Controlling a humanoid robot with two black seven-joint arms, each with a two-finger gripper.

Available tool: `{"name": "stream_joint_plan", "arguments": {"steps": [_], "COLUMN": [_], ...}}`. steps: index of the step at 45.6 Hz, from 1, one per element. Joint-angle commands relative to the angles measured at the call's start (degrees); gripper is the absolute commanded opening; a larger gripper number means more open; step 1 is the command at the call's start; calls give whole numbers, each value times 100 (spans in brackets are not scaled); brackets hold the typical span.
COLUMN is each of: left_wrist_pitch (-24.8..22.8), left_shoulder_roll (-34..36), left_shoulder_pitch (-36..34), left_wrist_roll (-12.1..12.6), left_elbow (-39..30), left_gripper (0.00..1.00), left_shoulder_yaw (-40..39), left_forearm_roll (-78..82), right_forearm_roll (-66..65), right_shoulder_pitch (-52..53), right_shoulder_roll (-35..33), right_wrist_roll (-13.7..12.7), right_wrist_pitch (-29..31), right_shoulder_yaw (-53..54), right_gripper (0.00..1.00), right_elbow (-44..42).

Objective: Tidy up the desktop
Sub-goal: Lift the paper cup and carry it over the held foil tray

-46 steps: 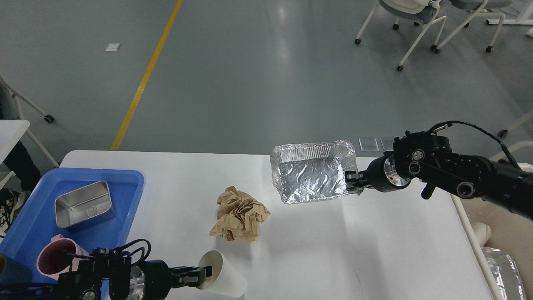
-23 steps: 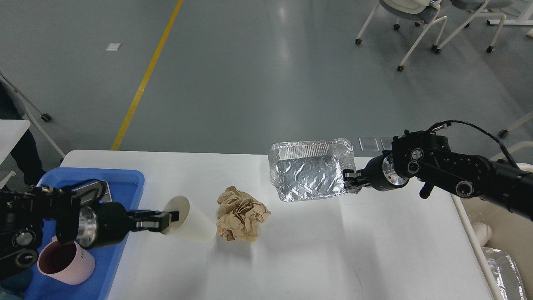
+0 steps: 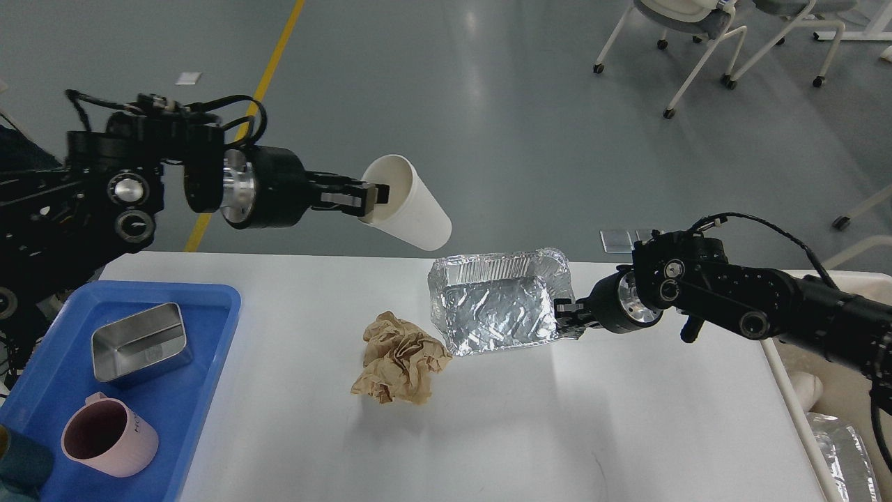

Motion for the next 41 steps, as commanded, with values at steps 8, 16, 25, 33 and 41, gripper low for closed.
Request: {"name": "stream_joint_plan", "arguments": {"steps": [8,16,25,33,41], "left_wrist_pitch": [15,68,226,463,850], "left_shoulder_roll": [-2227,-3247,-3810,-3846,-3942], "left_shoulder_pitch": [-661,-652,-661,-590,-494], "left_wrist_roll": [1,1,71,89,89], "left_elbow": [2142,3110,3541,3568,3611], "left_gripper": [0,0,0,2,2], "left_shoulder_yaw": [1074,1338,1742,1760,1760], "left_forearm_roll": [5,92,339,348,348], "right_forearm_roll": [9,9,9,9,9], "right_shoulder_pitch": [2,11,2,2,2], "right_shoulder_roll": [-10,-53,-106,-115,-115], "right_wrist_roll": [0,0,0,0,0], "right_wrist_pitch": [0,-9,-26,-26,-26], "right_shoulder_yaw": [27,35,70,150,167], "right_gripper": [0,0,0,0,0], "right_elbow": [18,18,53,71,79]}}
